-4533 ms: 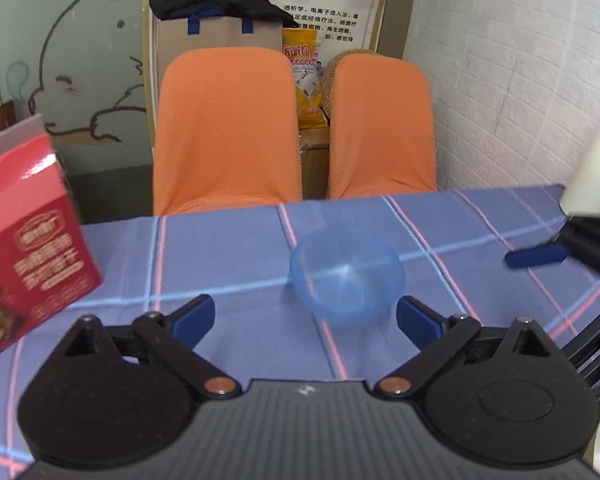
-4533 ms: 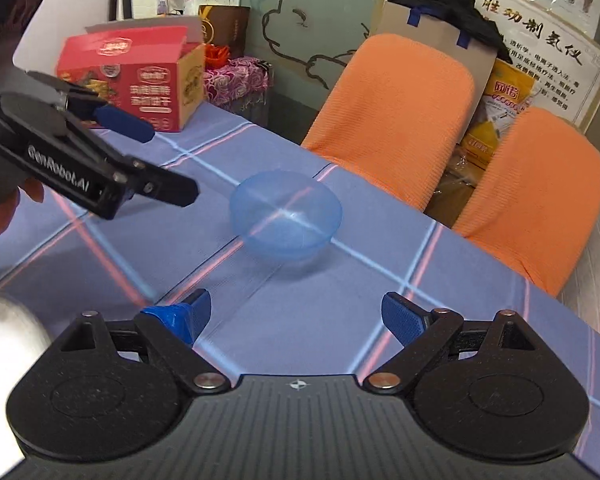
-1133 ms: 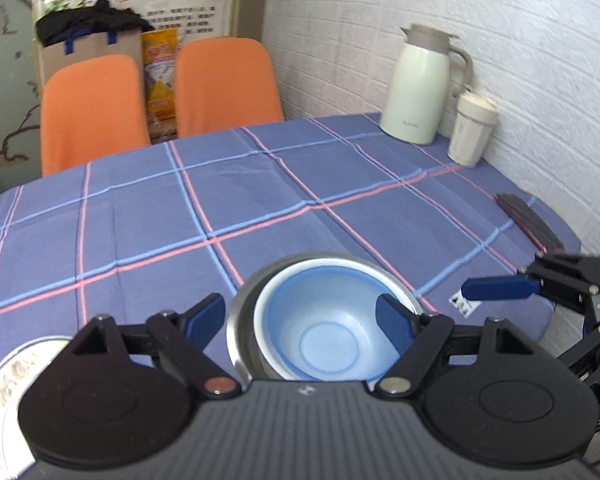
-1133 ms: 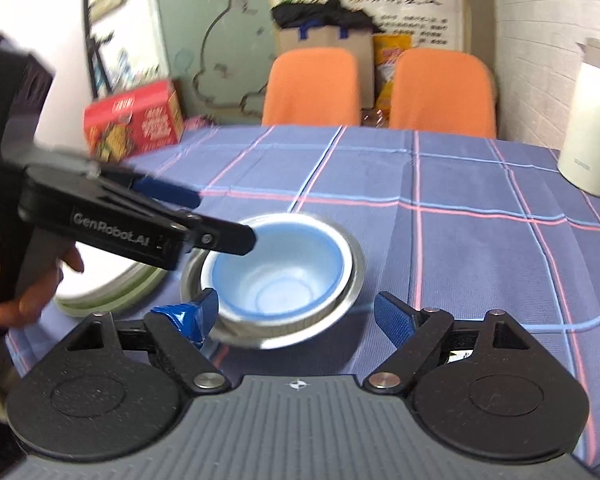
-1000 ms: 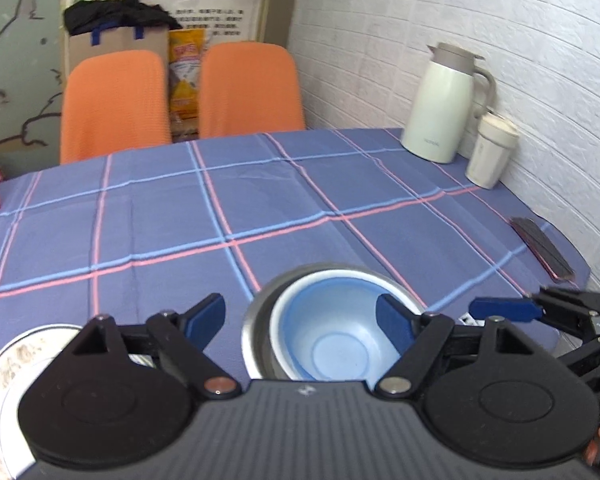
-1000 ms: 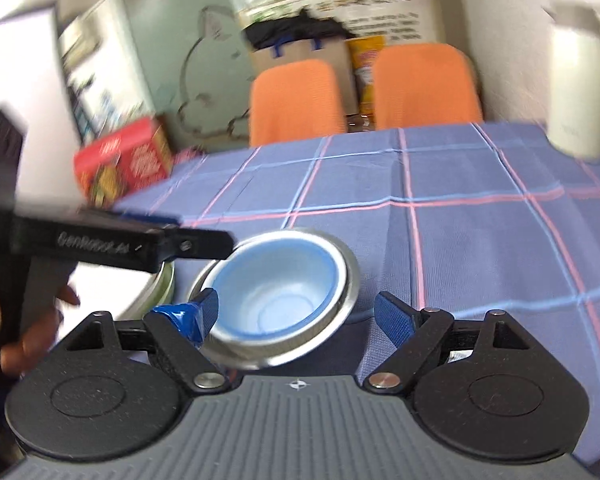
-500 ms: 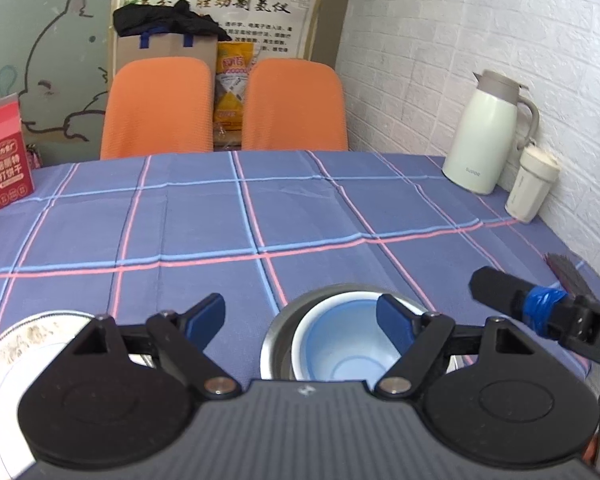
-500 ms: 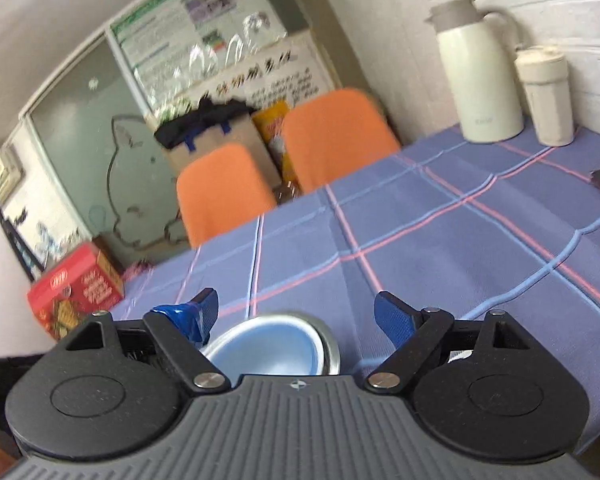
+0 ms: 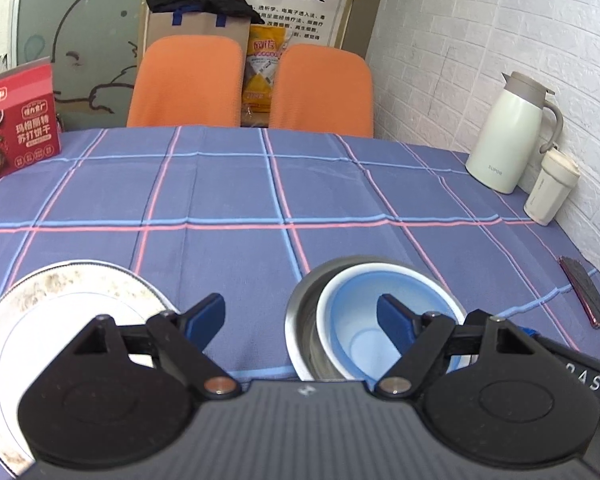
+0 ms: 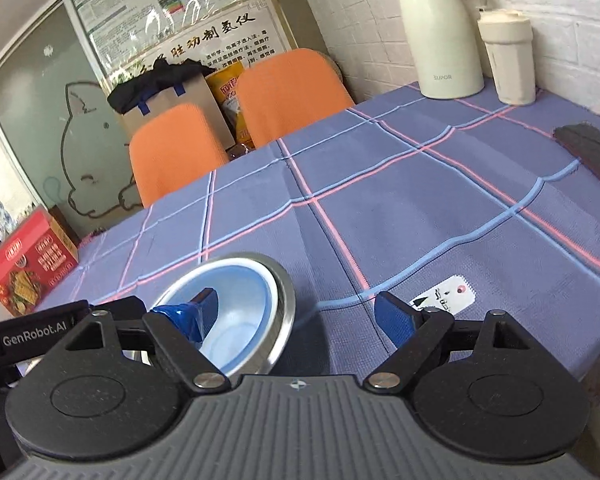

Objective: Organize plates and bowls
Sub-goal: 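Move the left gripper back over the nested bowls, then grasp the rim of the nested bowls with the left gripper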

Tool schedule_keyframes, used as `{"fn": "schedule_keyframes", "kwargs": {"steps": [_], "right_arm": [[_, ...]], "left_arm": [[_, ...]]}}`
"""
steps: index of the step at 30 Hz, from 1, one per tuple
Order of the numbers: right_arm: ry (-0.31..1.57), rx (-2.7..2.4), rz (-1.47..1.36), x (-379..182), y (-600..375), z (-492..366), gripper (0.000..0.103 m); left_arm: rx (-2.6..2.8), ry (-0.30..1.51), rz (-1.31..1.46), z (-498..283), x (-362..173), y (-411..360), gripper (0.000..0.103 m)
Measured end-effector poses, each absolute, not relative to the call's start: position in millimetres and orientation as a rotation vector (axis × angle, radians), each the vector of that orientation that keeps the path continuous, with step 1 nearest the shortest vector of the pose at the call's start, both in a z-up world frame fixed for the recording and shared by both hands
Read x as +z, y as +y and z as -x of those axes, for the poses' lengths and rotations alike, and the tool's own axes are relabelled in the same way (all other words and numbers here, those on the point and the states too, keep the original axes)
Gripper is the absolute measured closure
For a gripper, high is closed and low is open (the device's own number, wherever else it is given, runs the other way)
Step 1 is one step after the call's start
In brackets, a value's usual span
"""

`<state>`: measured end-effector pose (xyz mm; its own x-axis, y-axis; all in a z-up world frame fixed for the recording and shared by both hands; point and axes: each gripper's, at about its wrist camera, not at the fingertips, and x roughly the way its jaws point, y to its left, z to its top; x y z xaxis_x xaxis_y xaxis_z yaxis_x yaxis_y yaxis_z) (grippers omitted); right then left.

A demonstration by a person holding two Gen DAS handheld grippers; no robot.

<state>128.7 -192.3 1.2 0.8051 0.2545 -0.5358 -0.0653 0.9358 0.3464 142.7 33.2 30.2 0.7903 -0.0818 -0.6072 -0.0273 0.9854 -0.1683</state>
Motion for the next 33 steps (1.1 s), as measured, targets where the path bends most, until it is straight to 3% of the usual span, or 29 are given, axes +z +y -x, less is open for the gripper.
{"fn": "schedule_keyframes", "kwargs": {"steps": [13, 23, 26, 33], "right_arm": [[0.743, 0.173, -0.153, -24.0, -172.5, -171.5, 0.031], [0.721, 0.249, 0.003, -27.0, -150.3, -173.3, 0.027], [0.714, 0.259, 0.006, -26.8, -151.9, -173.7, 0.027], [0.683, 0.259, 0.0, -27.5, -146.2, -172.5, 0.029]], "left_arm": [[-0.043, 0.793, 0.172, -192.0, 1.9, 33.9, 0.023], [-0.206, 0.864, 0.114, -210.3, -9.6, 31.4, 0.026], [-0.232, 0.882, 0.105, -210.9, -13.8, 31.8, 0.033], [-0.256, 0.882, 0.087, -213.1, -14.9, 31.5, 0.039]]}}
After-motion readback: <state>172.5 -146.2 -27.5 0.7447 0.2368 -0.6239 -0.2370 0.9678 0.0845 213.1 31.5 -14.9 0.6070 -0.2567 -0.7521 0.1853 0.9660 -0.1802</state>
